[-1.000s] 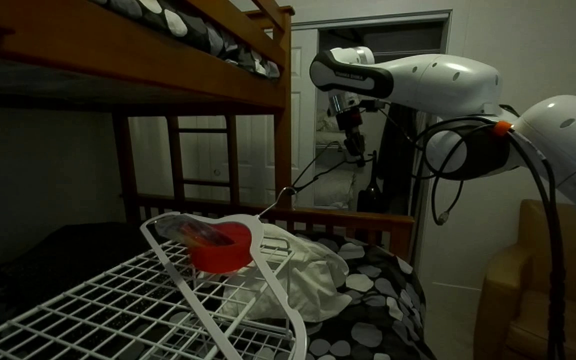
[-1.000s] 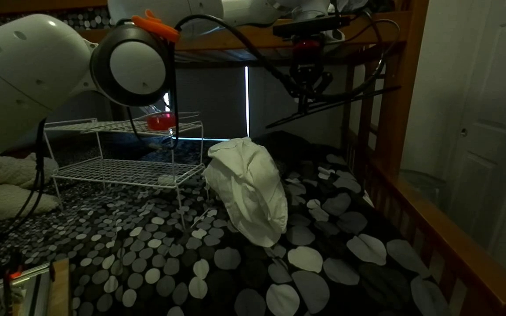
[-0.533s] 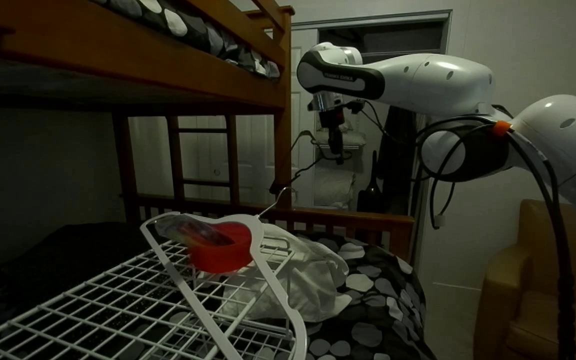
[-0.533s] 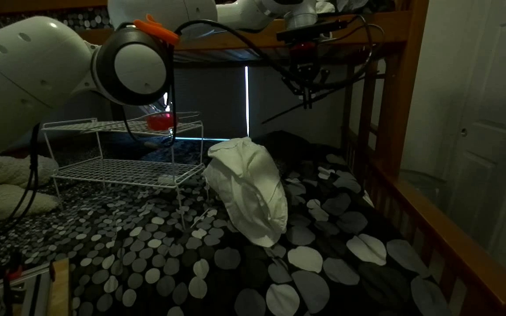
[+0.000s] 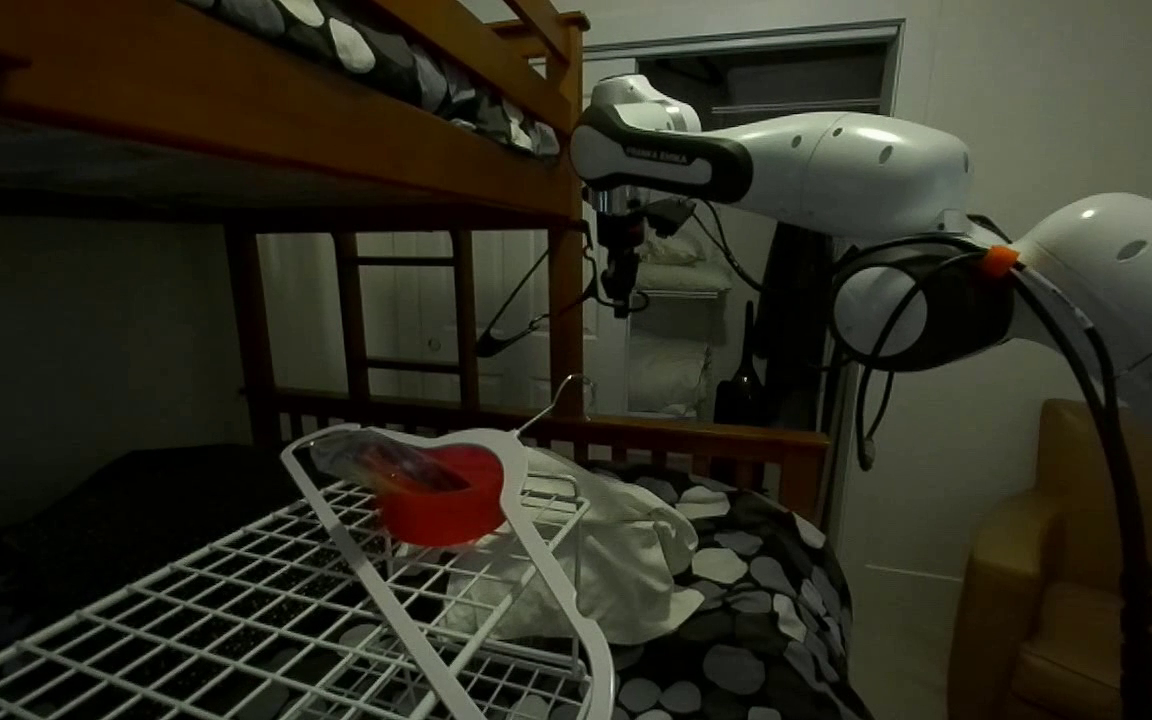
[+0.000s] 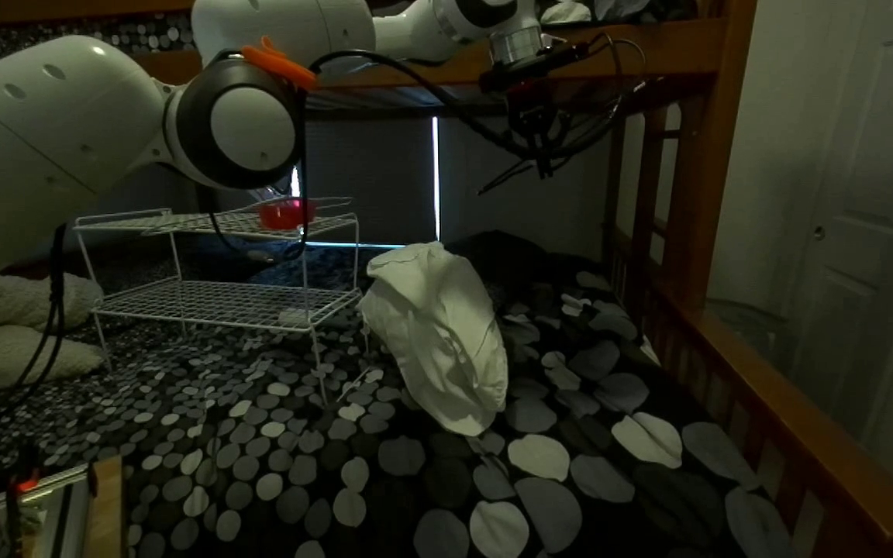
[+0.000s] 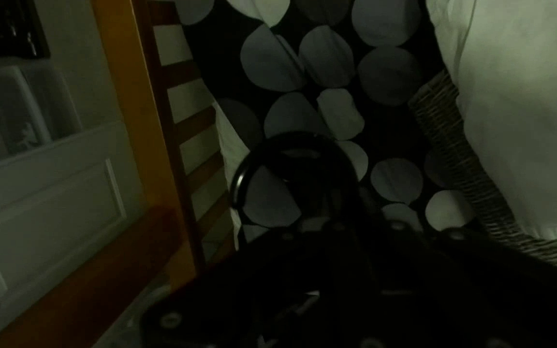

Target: Put the hanger on top of the rack

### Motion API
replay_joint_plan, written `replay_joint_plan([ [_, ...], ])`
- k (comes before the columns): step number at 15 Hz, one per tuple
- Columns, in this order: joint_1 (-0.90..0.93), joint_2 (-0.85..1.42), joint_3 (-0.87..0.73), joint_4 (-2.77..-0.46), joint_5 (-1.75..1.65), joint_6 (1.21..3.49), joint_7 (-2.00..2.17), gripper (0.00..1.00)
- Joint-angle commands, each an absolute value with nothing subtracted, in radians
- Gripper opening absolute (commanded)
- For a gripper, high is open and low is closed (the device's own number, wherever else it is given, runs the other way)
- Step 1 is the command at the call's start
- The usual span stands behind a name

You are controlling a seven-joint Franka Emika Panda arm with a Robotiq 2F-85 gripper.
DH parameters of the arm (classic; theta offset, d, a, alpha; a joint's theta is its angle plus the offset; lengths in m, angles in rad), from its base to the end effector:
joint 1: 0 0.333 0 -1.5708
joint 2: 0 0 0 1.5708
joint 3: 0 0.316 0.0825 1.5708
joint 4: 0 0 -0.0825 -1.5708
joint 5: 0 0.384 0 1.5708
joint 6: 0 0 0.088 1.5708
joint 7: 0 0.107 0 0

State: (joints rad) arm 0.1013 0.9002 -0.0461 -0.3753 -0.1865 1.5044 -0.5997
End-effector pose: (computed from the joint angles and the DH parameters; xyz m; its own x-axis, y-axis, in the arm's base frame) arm 0.7504 0.0424 0.5740 0.7922 0.6064 0.0688 0.5621 -0.7689 0.3047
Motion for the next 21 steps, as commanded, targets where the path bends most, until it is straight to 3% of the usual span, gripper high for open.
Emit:
replay_joint_plan([
  [1, 0.106, 0.882, -0.05, -0.407, -0.19, 1.51, -0.565, 0.08],
  [4, 0.111, 0.883, -0.056, -0.41, -0.193, 1.506, -0.534, 0.08],
  [5, 0.094, 0.881, -0.044, -0.407, -0.159, 1.493, -0.432, 0.02],
  [16, 0.033, 0.849, -0.08, -0.411, -0.116, 1.4, 0.068, 0.02],
  [17, 0.028, 0.853, -0.066, -0.399, -0.115, 1.438, -0.018, 0.08],
  [21, 0.03, 0.855, -0.072, -0.409, -0.115, 1.427, 0.044, 0.08],
])
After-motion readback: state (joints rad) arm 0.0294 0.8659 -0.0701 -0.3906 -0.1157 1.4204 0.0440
